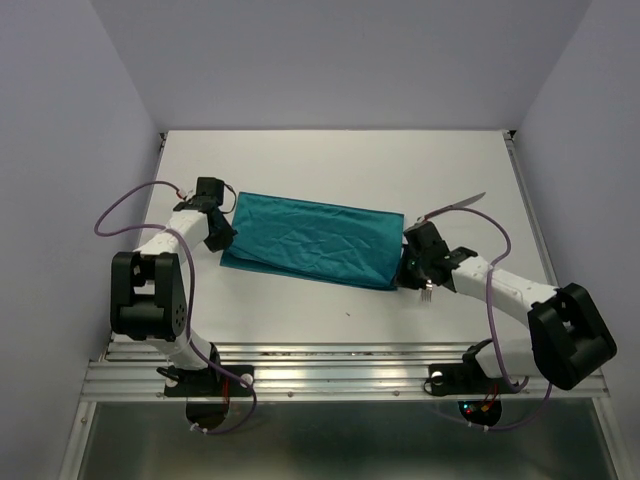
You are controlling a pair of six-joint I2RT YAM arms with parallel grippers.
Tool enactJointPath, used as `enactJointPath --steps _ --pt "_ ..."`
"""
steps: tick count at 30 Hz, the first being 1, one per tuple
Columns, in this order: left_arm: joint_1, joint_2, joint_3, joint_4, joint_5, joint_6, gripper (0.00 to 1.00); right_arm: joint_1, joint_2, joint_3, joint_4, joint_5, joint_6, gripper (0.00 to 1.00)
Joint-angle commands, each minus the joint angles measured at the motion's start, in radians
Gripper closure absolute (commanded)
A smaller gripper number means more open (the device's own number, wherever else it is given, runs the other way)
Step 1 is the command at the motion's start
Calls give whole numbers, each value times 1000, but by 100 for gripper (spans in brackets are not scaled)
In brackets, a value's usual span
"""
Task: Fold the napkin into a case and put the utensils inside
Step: Smooth out the rectangle-folded napkin at the center of the board.
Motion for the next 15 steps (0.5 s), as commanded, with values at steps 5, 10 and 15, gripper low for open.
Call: enactJointPath --steps 5,10,15 --pt "4 -3 -30 45 -6 5 100 22 6 -14 56 5 17 99" --pt "4 -14 -34 42 -11 5 100 22 8 -6 51 8 18 99" --pt "4 -55 -14 13 -12 12 100 31 -18 21 25 21 20 99"
